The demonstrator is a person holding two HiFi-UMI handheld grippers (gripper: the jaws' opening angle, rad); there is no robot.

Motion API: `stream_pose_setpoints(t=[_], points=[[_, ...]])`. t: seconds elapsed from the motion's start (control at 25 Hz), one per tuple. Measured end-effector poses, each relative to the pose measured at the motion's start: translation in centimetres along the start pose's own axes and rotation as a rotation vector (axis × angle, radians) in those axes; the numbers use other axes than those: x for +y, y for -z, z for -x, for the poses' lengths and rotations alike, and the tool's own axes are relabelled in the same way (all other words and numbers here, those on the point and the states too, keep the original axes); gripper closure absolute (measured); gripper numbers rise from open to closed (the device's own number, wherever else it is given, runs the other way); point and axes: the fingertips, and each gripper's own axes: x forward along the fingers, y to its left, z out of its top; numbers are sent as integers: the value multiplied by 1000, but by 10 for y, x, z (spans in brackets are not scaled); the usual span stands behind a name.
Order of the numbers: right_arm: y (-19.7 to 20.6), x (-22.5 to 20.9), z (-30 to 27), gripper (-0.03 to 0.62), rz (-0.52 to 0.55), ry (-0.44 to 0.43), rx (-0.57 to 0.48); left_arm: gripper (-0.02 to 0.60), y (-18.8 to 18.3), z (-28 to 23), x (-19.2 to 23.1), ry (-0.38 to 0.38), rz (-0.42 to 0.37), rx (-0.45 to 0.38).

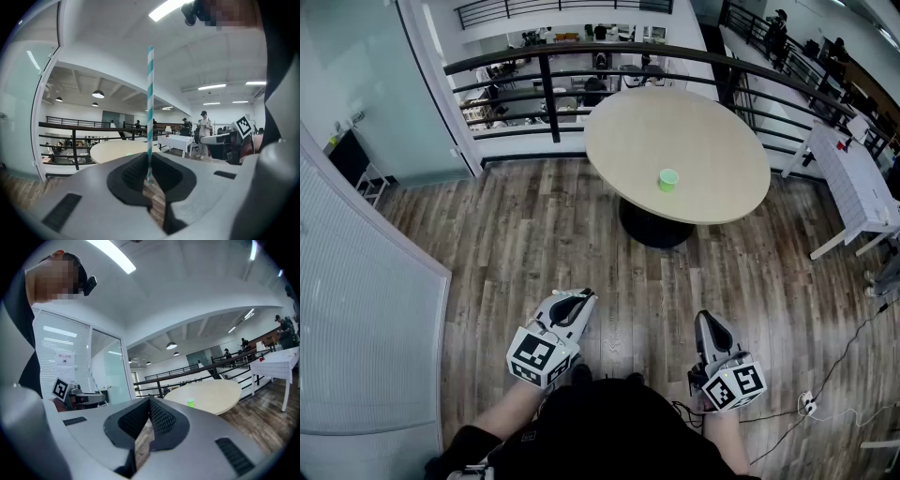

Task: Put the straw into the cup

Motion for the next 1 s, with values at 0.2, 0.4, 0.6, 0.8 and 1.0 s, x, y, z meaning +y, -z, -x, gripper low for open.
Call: stream_pose_setpoints(t=[0.2,0.4,0.6,0.8,1.0], points=[[1,-5,4,572,-4,-2,-2,552,1,-4,-6,3,1,4],[1,-14,10,572,-10,3,-8,552,1,-8,-14,1,-2,9],[-6,-18,19,572,-21,-33,-37,552,1,-14,-23,-9,0,13],[-15,-27,32,571,-27,-69,-69,552,3,-21,-42,-23,10,21],[-12,-41,52,571,-49,-88,-63,552,-2,-29,-59,-42,0,15]])
